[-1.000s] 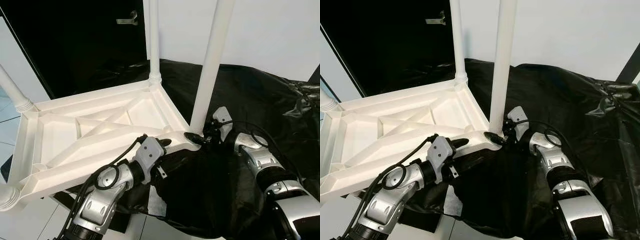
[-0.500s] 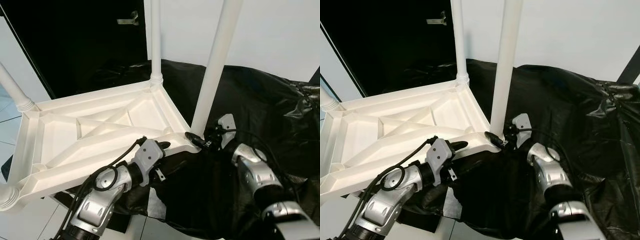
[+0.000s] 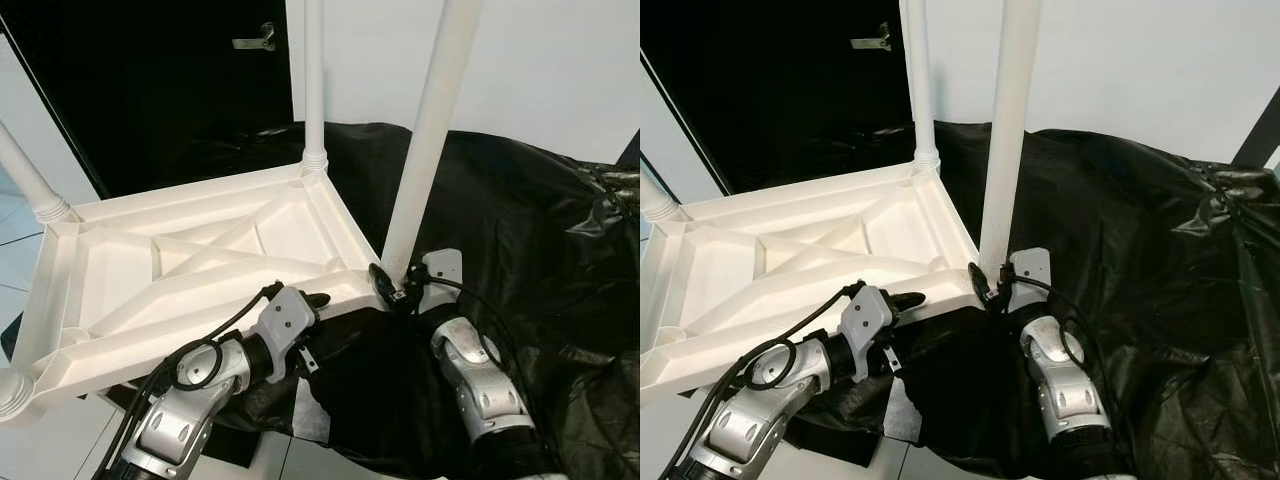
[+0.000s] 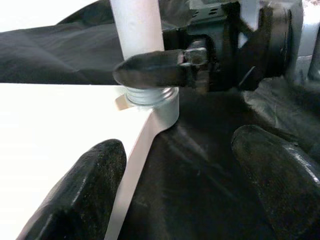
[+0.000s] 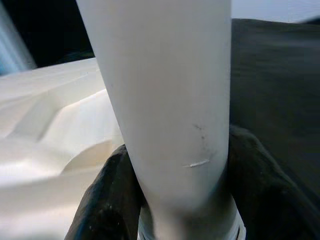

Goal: Building children table

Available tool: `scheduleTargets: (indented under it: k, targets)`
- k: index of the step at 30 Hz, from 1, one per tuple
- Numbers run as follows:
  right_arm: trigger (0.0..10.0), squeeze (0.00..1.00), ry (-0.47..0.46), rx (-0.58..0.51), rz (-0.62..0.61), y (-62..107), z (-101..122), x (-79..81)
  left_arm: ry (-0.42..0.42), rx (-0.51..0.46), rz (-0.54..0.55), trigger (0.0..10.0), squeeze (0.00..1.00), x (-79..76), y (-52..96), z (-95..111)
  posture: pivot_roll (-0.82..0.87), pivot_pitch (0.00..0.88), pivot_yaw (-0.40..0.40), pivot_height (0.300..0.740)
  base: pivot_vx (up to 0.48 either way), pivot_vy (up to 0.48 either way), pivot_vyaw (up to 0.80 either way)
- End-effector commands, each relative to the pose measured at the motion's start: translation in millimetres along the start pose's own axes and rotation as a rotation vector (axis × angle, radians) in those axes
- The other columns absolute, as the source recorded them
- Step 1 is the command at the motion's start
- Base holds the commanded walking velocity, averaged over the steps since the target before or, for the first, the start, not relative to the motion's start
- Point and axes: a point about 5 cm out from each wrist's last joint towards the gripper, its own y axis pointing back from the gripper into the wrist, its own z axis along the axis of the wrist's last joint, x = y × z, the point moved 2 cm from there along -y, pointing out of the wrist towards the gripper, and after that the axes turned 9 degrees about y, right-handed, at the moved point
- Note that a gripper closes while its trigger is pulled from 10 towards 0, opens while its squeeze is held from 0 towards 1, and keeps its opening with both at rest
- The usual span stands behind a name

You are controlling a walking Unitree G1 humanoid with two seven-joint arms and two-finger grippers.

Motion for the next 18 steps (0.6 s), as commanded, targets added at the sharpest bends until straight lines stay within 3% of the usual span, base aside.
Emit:
scheduleTargets:
  k: [1, 2, 3, 4, 10, 11, 15, 16, 18]
  targets:
    - [2.1, 0.0, 0.005, 0.057, -0.031, 3.1, -9, -0.1, -0.001, 0.019, -0.113, 10.0, 0.0, -7.6, -0.4, 0, 0.02, 0.0, -0.02, 0.74, 0.0, 0.0, 0.0]
    - [2.1, 0.0, 0.005, 0.057, -0.031, 3.1, -9, -0.1, -0.001, 0.019, -0.113, 10.0, 0.0, -7.6, -0.4, 0, 0.02, 0.0, -0.02, 0.74, 0.0, 0.0, 0.0]
    - [8.4, 0.0, 0.004, 0.048, -0.043, 3.3, -7, -1.5, -0.001, 0.017, -0.112, 10.0, 0.0, -7.4, -0.8, 0, 0.02, 0.0, -0.013, 0.74, 0.0, 0.0, 0.0]
    - [10.0, 0.0, -0.008, 0.036, -0.039, 3.6, -6, -3.6, -0.003, 0.017, -0.114, 10.0, 0.0, -7.4, -1.3, 0, 0.02, 0.0, -0.012, 0.74, 0.0, 0.0, 0.0]
    - [10.0, 0.0, -0.008, 0.004, 0.002, 5.5, 2, -8.6, -0.006, 0.019, -0.117, 10.0, 0.0, -5.7, -1.4, 2, 0.01, 0.0, -0.01, 0.74, 0.0, 0.0, 0.0]
    - [10.0, 1.0, -0.006, -0.015, 0.031, 4.4, 4, -13.7, -0.007, 0.018, -0.115, 10.0, 0.0, -4.8, -1.8, 2, 0.01, 0.0, -0.009, 0.74, 0.0, 0.0, 0.0]
    - [10.0, 1.0, 0.026, -0.032, 0.069, 1.6, 8, -31.3, -0.005, 0.014, -0.116, 10.0, 0.0, -5.0, -2.9, 3, 0.01, 0.0, -0.01, 0.74, 0.0, 0.0, 0.0]
    - [10.0, 0.61, 0.035, -0.036, 0.084, -0.1, 9, -36.3, -0.003, 0.013, -0.117, 10.0, 0.0, -5.5, -3.2, 3, 0.01, 0.0, -0.01, 0.74, 0.0, 0.0, 0.0]
    - [10.0, 0.61, 0.038, -0.045, 0.117, -2.0, 9, -39.5, -0.003, 0.014, -0.118, 10.0, 0.0, -6.0, -3.4, 3, 0.01, 0.0, -0.01, 0.74, 0.0, 0.0, 0.0]
